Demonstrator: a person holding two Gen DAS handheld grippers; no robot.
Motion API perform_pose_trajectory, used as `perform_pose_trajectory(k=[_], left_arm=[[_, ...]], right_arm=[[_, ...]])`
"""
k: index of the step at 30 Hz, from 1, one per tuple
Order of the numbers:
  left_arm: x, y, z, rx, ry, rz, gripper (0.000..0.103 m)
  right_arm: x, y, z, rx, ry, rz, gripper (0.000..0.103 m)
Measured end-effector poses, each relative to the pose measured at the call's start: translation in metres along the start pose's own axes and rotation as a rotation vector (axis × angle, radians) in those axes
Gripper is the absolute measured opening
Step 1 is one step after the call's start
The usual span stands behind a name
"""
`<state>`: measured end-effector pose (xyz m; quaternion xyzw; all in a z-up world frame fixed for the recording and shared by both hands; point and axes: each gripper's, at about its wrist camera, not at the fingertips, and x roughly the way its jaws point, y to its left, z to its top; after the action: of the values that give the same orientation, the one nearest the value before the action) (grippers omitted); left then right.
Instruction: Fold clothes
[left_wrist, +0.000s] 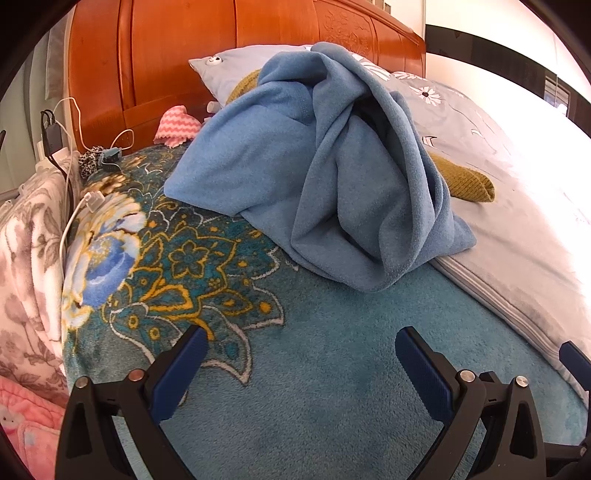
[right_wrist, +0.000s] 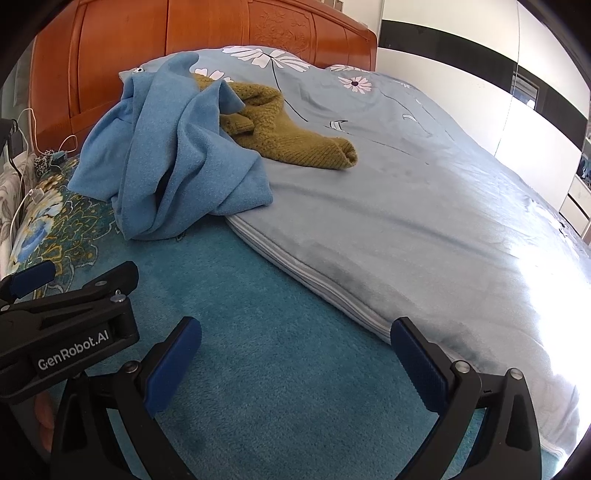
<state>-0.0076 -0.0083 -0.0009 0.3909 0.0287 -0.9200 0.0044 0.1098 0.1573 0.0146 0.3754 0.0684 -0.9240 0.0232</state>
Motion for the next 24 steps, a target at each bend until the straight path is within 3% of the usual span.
perform_pose_trajectory(k=[24], left_arm=[[-0.0024,0.0047,-0.0014,-0.015,-0.006,-0.014,0.103]], right_arm=[[0.0015,0.0020,-0.0011,0.000,-0.003,-0.004,0.102]])
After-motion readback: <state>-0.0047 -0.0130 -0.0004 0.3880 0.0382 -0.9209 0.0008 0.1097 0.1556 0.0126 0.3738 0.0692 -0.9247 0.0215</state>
